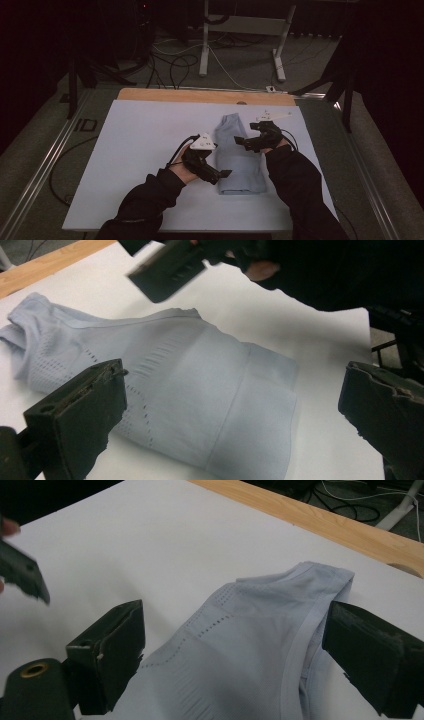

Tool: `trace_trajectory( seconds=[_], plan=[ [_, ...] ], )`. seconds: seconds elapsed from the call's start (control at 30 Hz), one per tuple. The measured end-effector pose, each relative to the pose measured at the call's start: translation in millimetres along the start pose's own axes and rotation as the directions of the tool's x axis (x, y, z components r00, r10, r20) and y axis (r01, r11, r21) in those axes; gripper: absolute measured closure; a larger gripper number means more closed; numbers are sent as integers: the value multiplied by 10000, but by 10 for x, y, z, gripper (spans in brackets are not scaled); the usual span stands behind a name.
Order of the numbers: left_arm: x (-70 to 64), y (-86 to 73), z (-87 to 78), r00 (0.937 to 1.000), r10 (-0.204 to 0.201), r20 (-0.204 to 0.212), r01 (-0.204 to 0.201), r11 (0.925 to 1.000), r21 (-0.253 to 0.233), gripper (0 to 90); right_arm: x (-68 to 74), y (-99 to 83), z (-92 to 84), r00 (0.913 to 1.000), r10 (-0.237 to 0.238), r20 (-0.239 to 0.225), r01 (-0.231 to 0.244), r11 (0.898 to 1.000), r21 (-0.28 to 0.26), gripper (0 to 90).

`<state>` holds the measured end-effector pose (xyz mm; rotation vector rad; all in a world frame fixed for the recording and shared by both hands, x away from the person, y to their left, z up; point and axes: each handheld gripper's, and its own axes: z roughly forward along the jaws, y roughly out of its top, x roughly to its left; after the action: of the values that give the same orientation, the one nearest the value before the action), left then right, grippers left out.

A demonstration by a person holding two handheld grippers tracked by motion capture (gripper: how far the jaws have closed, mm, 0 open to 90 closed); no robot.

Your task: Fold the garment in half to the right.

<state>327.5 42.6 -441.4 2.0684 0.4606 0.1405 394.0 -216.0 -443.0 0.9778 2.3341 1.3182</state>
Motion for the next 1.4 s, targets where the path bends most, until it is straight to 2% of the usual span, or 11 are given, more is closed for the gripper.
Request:
trace_trajectory(
  seconds=[0.2, 0.33, 0.63, 0.8, 1.0, 1.17, 1.4],
  plan=[
    [58, -66, -157, 9997, 201, -129, -201, 9998, 9, 0, 52, -48, -63, 10000, -4, -47, 3, 9999, -105, 100],
    [111, -148, -261, 9999, 89, -120, -88, 10000, 8, 0, 88, -100, -115, 10000, 71, -20, -71, 9998, -199, 100],
    [218, -368, -572, 9985, -31, -547, 37, 9999, 104, 0, 104, -299, -247, 9995, 315, -3, -315, 9990, -309, 101],
    [266, -517, -747, 9964, -248, -814, 243, 9997, -65, 0, 102, -424, -330, 9996, 274, -87, -280, 9968, -750, 100],
    [315, -719, -937, 9910, -537, -1230, 526, 9985, -123, 0, 129, -570, -416, 9996, 264, -75, -269, 9964, -802, 100],
    [318, -886, -1077, 9862, -589, -1544, 584, 9983, -83, 0, 129, -709, -484, 9994, 330, -74, -335, 9958, -852, 100],
    [324, -1113, -1263, 9768, -812, -1982, 815, 9967, -68, 0, 111, -900, -545, 9990, 441, 104, -432, 9959, -791, 101]
  ],
)
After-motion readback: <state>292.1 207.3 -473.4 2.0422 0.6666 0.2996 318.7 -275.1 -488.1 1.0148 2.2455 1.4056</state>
